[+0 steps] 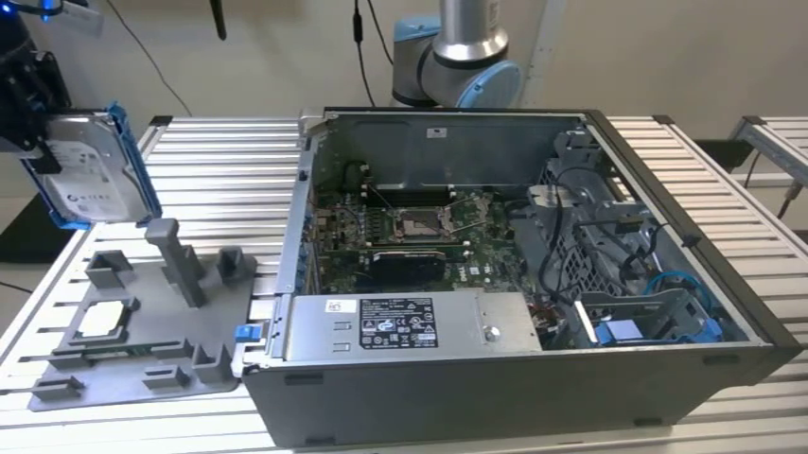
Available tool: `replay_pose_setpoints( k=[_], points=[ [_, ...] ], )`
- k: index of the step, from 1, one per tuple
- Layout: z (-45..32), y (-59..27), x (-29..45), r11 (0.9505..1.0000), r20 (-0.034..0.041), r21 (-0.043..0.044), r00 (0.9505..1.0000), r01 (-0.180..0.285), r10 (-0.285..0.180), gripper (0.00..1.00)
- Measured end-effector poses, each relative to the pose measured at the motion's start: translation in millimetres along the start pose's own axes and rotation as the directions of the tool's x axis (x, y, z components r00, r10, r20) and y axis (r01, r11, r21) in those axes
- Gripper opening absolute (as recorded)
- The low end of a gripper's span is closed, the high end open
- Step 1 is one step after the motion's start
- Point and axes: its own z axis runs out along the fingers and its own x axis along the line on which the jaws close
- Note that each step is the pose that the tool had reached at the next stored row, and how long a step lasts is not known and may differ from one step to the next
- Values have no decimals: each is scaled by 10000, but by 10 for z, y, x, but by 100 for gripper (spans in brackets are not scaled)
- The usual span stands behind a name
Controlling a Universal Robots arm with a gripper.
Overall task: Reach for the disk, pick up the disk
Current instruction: 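Pick up the disk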
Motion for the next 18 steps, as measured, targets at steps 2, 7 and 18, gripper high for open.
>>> replay_pose_setpoints(
  k=[2, 7, 18],
  points=[
    [-40, 9, 0, 10000, 38, 20, 10000, 2, -2, 0],
    [-133, 29, -3, 9999, 93, 122, 10000, 4, -5, 0],
    [-353, 48, -7, 9994, 159, 358, 9999, 8, -14, 0]
  ],
)
